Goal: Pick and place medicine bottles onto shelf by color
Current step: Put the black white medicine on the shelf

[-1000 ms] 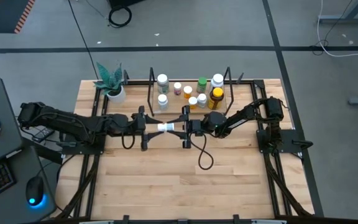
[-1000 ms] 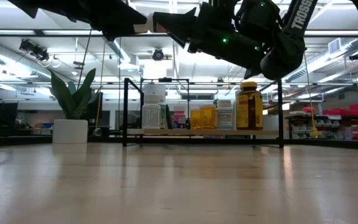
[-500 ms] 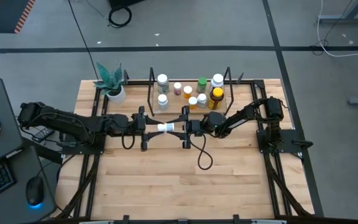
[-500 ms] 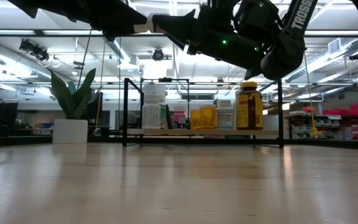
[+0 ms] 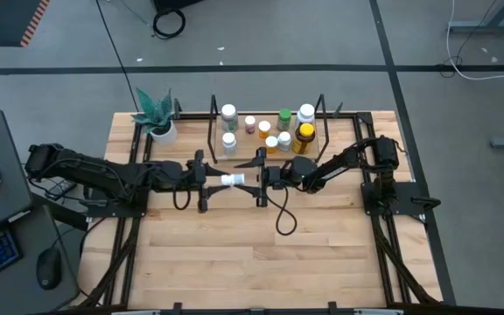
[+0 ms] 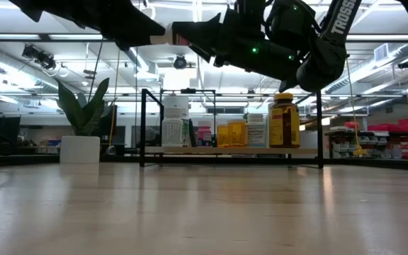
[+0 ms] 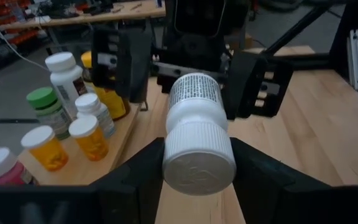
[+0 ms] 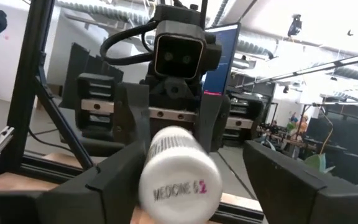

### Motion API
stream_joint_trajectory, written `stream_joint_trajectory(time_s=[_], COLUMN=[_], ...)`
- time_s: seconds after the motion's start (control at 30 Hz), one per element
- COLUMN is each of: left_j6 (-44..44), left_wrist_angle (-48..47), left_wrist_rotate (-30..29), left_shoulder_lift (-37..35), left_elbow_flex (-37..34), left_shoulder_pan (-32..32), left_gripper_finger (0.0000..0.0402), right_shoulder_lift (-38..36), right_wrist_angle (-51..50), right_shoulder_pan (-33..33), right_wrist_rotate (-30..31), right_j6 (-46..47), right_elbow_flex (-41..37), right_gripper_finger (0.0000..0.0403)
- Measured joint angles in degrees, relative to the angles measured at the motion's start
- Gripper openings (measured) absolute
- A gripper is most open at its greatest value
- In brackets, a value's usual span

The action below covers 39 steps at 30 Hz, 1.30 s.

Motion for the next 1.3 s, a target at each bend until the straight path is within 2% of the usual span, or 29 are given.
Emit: stream_joint_trajectory(time_s=[0.17,0.53,0.8,1.1,1.3], left_j6=[-0.3,-1.3,-1.3,-1.3,-6.2], left_wrist_angle=[-2.2,-4.0,-4.3,-4.7,-4.6], left_wrist_rotate=[0.0,-0.4,-0.8,-3.0,-4.4], left_shoulder_lift=[0.0,0.0,0.0,0.0,0.1], left_elbow_flex=[0.0,0.0,0.0,0.0,0.0], left_shoulder_pan=[0.0,0.1,0.2,0.2,2.5], left_gripper_finger=[0.0167,0.0174,0.0164,0.0171,0.0164], right_shoulder_lift=[0.0,-0.2,-0.7,-5.0,-12.4], right_wrist_angle=[-0.2,-0.3,-0.2,-0.5,-1.2], right_shoulder_pan=[-0.4,-1.4,-1.4,-1.4,-1.6], right_wrist_rotate=[0.0,-0.3,-0.3,-0.2,6.5], right_j6=[1.1,4.0,4.0,3.2,-0.4], right_elbow_flex=[0.0,0.0,0.0,-2.3,-8.4], right_gripper_finger=[0.029,0.0294,0.0294,0.0294,0.0294])
